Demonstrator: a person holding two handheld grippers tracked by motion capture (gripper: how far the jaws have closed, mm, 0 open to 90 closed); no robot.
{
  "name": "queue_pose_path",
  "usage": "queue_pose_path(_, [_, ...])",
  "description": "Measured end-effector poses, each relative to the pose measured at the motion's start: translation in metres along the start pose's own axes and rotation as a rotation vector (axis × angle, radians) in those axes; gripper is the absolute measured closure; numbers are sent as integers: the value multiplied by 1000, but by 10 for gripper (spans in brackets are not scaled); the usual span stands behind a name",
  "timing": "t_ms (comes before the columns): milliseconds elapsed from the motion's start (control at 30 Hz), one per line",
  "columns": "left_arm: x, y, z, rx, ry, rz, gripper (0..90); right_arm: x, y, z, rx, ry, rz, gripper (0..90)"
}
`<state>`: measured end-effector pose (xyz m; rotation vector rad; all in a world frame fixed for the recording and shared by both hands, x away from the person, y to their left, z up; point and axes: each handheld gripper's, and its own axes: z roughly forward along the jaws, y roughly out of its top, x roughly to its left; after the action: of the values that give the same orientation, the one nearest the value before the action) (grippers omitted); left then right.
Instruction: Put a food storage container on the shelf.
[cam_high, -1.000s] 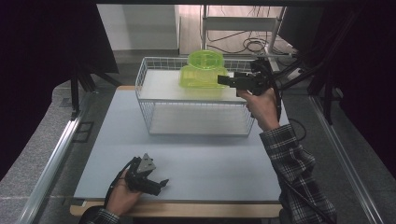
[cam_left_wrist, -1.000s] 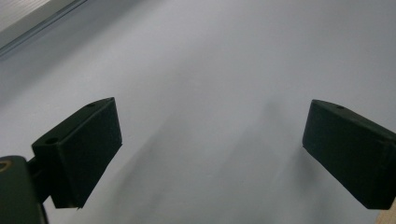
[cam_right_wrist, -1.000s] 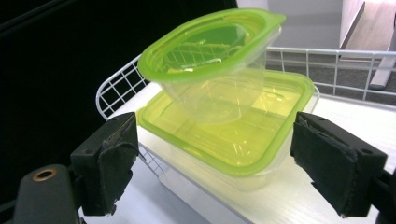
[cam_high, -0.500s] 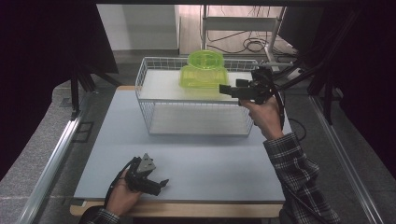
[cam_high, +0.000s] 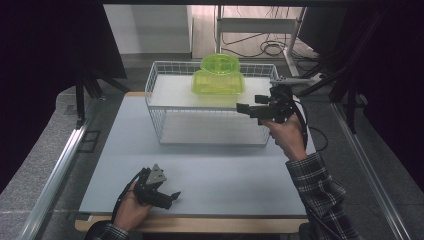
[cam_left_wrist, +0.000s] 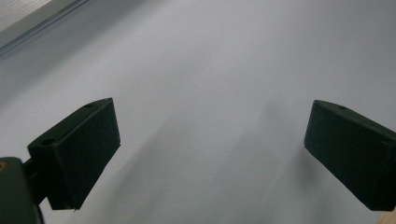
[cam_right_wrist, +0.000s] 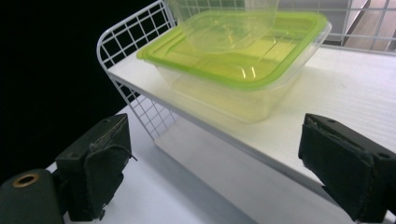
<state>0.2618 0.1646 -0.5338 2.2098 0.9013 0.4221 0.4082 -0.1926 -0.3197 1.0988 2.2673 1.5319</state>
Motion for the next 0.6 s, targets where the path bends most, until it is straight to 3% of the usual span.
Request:
queue_pose_path(333, [0, 0, 0, -1, 0, -1, 32, 7, -16, 0, 40, -9, -54, 61])
queue_pose_path(600, [0, 0, 0, -1, 0, -2, 32, 8, -31, -1, 35, -16, -80, 50])
